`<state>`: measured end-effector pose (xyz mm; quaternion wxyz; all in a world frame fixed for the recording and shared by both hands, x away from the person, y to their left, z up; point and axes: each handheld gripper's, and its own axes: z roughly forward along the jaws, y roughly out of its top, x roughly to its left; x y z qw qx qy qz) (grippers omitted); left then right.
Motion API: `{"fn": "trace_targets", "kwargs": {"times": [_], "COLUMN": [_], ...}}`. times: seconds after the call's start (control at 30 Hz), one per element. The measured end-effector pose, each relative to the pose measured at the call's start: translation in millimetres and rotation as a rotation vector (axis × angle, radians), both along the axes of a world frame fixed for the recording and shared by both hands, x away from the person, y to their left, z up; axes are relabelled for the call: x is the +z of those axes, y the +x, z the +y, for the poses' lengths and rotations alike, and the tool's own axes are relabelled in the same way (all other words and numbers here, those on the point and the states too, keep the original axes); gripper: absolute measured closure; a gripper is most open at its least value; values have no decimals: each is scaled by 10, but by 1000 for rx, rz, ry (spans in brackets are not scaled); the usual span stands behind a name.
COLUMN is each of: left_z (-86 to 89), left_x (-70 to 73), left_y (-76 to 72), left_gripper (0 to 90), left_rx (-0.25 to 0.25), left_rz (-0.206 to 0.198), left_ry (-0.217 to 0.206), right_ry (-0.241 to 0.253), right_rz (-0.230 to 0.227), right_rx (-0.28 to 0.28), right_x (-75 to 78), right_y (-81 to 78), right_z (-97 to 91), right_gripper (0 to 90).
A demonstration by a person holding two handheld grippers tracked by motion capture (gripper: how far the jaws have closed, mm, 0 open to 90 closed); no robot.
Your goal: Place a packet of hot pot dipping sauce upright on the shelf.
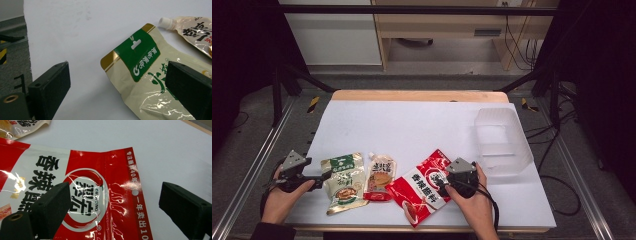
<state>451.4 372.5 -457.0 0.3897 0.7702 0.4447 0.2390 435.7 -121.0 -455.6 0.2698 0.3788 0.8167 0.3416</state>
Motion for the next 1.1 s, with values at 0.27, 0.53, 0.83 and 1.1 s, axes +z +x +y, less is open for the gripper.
{"fn": "trace_targets", "kwargs": {"times": [0.27, 0.53, 0.83, 1.1], "left_z": [-6, 19, -16, -67], "left_x": [-16, -53, -101, -137], "left_y": [25, 42, 96, 127], "left_gripper": [75, 111, 152, 288], "left_rx": [0, -16, -49, -103], "left_rz": [18, 50, 89, 127], "left_ry": [1, -9, 7, -2], "right_ry": [2, -17, -27, -36], "right_rz": [2, 9, 25, 24], "right_rx": [-23, -22, -32, -31], "right_x": [-1, 7, -9, -9], "right_y": [-14, -26, 14, 0], "right_z": [-40, -14, -19, 14], "right_gripper": [107, 106, 116, 121]}}
